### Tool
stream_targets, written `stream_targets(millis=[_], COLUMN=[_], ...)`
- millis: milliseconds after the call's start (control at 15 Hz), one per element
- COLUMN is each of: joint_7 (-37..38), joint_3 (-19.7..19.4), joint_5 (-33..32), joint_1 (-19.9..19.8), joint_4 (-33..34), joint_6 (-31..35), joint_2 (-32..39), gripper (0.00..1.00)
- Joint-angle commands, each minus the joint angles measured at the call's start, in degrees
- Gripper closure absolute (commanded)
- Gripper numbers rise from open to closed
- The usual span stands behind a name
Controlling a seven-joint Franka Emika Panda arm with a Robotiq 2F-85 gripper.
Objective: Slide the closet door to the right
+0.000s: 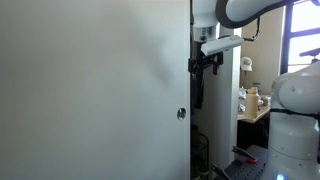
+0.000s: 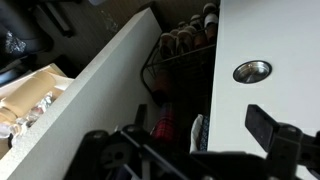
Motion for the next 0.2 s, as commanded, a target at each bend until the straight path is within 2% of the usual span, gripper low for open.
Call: stream_targets(millis=[0,133], joint_7=[-2.57,-2.67], joint_3=[2.1,2.53], joint_5=[1.96,1.82], joint_1=[-3.18,-3.81], joint_4=[-0.02,-0.01], joint_6=[0.51,0.46], joint_2=[-0.66,-0.62], gripper=[0.0,0.0])
